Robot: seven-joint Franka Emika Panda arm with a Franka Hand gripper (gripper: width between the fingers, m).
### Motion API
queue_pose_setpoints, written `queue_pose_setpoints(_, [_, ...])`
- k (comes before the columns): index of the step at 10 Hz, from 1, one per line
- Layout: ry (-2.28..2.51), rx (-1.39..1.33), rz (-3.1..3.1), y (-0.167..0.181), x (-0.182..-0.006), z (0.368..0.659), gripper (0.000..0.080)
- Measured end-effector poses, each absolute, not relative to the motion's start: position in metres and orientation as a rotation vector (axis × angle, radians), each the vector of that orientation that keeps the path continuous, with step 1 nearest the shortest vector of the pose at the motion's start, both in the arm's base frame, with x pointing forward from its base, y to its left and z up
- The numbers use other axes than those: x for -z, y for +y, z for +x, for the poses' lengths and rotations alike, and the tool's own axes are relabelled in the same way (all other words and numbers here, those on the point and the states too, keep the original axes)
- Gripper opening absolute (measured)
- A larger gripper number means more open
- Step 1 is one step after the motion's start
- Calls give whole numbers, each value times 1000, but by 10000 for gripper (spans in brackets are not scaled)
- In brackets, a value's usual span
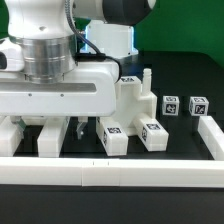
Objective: Assemble chair
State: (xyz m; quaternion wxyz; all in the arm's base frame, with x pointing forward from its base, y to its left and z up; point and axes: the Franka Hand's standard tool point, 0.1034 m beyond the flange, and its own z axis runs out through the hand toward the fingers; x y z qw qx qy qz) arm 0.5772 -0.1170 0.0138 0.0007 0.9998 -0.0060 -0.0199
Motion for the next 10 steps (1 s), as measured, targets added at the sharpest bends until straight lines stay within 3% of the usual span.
queue_pose_setpoints(6, [-17,80,3138,-117,-7,573,649])
queue_pose_setpoints(7, [-17,80,3138,-117,-7,573,538])
queue_pose_setpoints(8, [-17,80,3138,-117,-7,573,538])
queue_pose_setpoints(10, [-18,80,3138,-117,-7,574,284])
